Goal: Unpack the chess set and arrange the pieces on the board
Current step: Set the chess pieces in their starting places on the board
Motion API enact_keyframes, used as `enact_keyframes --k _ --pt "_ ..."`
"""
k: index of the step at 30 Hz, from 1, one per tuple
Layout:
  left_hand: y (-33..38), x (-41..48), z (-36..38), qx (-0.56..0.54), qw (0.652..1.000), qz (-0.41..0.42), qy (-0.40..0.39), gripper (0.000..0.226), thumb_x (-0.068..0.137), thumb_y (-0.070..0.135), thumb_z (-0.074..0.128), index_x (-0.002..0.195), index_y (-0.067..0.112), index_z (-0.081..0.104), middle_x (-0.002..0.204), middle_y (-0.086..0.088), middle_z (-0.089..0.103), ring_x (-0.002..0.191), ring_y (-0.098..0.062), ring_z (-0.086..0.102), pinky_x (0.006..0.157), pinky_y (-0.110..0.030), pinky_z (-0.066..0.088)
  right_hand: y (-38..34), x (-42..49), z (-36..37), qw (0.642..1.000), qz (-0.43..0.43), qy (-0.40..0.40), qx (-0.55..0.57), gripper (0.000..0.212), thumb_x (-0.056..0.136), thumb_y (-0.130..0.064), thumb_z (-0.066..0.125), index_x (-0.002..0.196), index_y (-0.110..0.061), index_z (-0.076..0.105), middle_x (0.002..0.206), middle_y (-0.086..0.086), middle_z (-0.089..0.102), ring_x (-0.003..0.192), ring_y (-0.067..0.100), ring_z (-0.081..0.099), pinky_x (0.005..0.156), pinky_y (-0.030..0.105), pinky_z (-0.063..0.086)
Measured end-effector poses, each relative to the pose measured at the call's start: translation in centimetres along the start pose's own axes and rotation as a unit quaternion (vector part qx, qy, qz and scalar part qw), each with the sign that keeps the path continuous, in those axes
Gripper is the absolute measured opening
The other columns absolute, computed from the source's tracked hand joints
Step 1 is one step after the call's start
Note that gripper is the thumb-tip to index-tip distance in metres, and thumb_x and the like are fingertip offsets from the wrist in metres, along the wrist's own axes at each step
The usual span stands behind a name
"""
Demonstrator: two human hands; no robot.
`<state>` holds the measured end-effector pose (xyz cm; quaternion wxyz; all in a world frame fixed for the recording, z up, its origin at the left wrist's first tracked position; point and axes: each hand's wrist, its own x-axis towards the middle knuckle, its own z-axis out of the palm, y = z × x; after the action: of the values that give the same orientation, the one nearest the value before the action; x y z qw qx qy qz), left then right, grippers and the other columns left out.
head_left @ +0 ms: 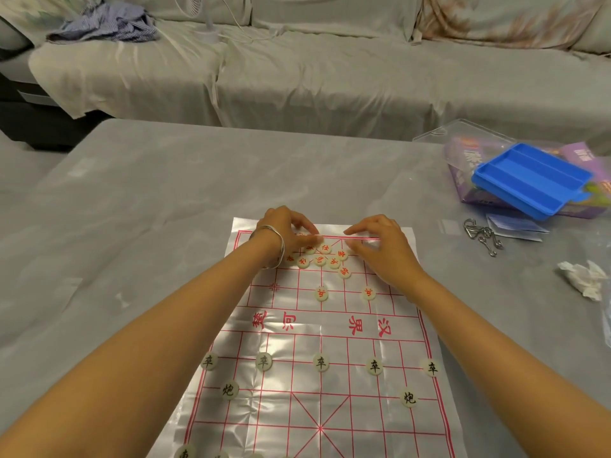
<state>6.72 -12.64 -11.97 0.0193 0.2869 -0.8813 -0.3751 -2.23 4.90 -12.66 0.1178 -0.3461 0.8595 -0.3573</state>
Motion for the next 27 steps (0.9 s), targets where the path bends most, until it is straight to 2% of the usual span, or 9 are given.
enact_keyframes --k 4,8,12,15,17,20,22,24,27 --pt "0.3 -0.2 0.3 -0.038 0.999 0.011 -0.015 0.019 0.071 0.029 0.077 0.088 0.02 0.072 0.112 -0.005 0.062 0.103 -0.025 0.057 0.086 -0.04 0.054 0.4 -0.3 -0.5 1.0 0.0 0.013 0.008 0.008 0.087 -0.031 0.062 0.095 -0.034 0.062 0.111 -0.014 0.047 0.107 0.007 0.044 0.1 0.038 0.043" --pt "0.6 -1.2 0.5 -0.116 0.993 0.03 0.01 0.01 0.075 0.02 0.075 0.083 0.018 0.068 0.09 0.004 0.064 0.084 -0.011 0.055 0.067 -0.017 0.047 0.4 -0.9 -0.8 1.0 0.009 0.013 0.013 0.007 0.089 -0.028 0.06 0.095 -0.032 0.061 0.117 -0.008 0.051 0.108 0.008 0.044 0.098 0.033 0.044" --pt "0.7 -2.9 -0.6 -0.146 0.987 0.067 0.016 0.012 0.076 0.019 0.074 0.086 0.015 0.068 0.072 0.006 0.065 0.071 -0.008 0.06 0.068 -0.019 0.05 -0.3 -1.9 -0.9 0.999 0.007 0.019 0.034 0.007 0.09 -0.025 0.059 0.094 -0.031 0.062 0.112 -0.011 0.05 0.106 0.009 0.046 0.092 0.026 0.044" --pt "-0.2 -4.9 -2.0 -0.113 0.989 0.099 -0.007 0.009 0.077 0.022 0.072 0.084 0.018 0.07 0.077 0.004 0.067 0.073 -0.011 0.06 0.07 -0.022 0.052 -1.1 -3.2 -0.3 0.999 -0.011 0.003 0.041 0.009 0.091 -0.024 0.058 0.096 -0.027 0.064 0.112 -0.01 0.054 0.106 0.006 0.045 0.096 0.024 0.037" --pt "-1.2 -6.3 -2.9 -0.069 0.991 0.108 -0.03 0.007 0.076 0.024 0.072 0.082 0.021 0.071 0.079 0.008 0.066 0.073 -0.007 0.056 0.067 -0.016 0.048 -1.5 -4.0 0.1 0.999 -0.018 -0.014 0.035 0.009 0.091 -0.024 0.058 0.096 -0.027 0.065 0.112 -0.01 0.055 0.106 0.004 0.043 0.099 0.026 0.035" --pt "-3.0 -8.2 -3.5 -0.012 0.994 0.086 -0.059 0.009 0.076 0.024 0.073 0.084 0.02 0.073 0.079 0.013 0.065 0.076 -0.002 0.056 0.064 -0.01 0.042 -2.2 -4.9 1.0 0.999 -0.032 -0.028 0.023 0.012 0.091 -0.025 0.057 0.099 -0.025 0.067 0.116 -0.008 0.057 0.108 0.006 0.044 0.103 0.031 0.035" --pt "-4.1 -8.9 -3.3 0.016 0.994 0.08 -0.067 0.012 0.076 0.026 0.073 0.086 0.02 0.074 0.076 0.013 0.066 0.074 -0.003 0.056 0.063 -0.011 0.04 -2.9 -5.2 1.7 0.998 -0.038 -0.038 0.019 0.014 0.092 -0.024 0.056 0.099 -0.025 0.068 0.117 -0.006 0.058 0.109 0.008 0.046 0.1 0.029 0.036" --pt "-4.6 -9.4 -2.9 0.031 0.995 0.086 -0.047 0.014 0.075 0.03 0.073 0.086 0.02 0.075 0.075 0.013 0.067 0.071 -0.002 0.057 0.067 -0.017 0.045 -3.6 -5.5 2.3 0.998 -0.044 -0.048 0.02 0.013 0.092 -0.024 0.056 0.098 -0.026 0.067 0.116 -0.005 0.058 0.11 0.011 0.048 0.101 0.032 0.039" --pt "-5.0 -9.6 -2.6 0.071 0.992 0.098 0.037 0.02 0.075 0.039 0.072 0.087 0.023 0.074 0.084 0.007 0.07 0.08 -0.01 0.06 0.076 -0.029 0.052 -4.4 -5.6 2.7 0.997 -0.054 -0.051 0.024 0.01 0.091 -0.024 0.057 0.096 -0.03 0.065 0.117 -0.005 0.058 0.114 0.013 0.048 0.104 0.04 0.039"
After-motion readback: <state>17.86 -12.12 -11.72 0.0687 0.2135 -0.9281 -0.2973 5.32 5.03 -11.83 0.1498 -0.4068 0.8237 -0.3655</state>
